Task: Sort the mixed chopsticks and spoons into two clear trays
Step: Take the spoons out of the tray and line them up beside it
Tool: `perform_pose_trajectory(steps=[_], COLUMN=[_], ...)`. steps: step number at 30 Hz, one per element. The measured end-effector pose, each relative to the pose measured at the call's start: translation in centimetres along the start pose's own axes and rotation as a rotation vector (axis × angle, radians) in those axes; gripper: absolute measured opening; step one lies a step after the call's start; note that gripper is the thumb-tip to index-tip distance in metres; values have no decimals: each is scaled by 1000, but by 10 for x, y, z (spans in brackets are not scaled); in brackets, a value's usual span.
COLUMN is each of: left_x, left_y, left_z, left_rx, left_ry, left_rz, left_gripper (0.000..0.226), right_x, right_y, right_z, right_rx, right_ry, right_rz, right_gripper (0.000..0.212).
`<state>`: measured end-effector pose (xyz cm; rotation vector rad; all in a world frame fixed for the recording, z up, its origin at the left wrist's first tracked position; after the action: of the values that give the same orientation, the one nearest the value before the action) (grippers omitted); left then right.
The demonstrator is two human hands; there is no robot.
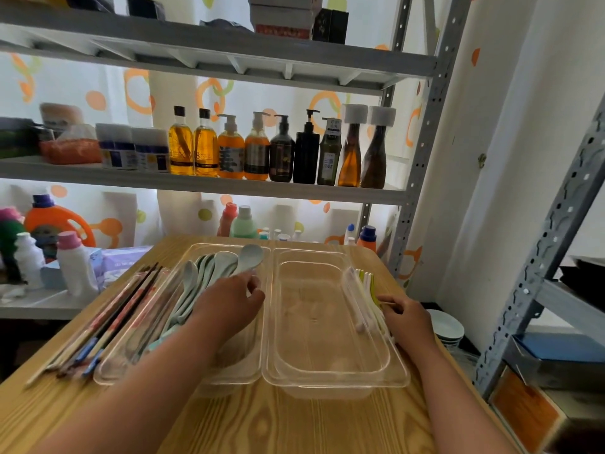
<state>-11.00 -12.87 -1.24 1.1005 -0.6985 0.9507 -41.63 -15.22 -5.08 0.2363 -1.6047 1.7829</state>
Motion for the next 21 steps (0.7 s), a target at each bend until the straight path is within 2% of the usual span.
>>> perform_pose_trajectory(steps=[5, 11, 17, 21], left_x=[5, 15, 46, 56], left_y=[-8, -8, -16, -28], left_z=[1, 8, 7, 1], left_rx=[84, 135, 126, 126], left_ry=[71, 86, 97, 57], left_rz=[11, -105, -60, 65], left_gripper=[28, 29, 26, 26], right_x=[0, 1, 2, 2], right_y=[4, 6, 7, 6], right_z=[1, 0, -1, -2], right_rx=[-43, -70, -67, -58], right_ry=[18, 37, 35, 29], right_rz=[47, 47, 50, 44], right_gripper=[26, 24, 24, 24])
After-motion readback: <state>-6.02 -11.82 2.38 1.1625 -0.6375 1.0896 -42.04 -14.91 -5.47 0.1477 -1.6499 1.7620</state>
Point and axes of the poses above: each hand's wrist, its own z-axis towards the middle knuckle, its own x-axis out of the back of the hand, y = z × x, the point moved 7 cm from there along z, towards the middle knuckle, and after that the axes turned 5 degrees about -x, right-handed, at the moved point
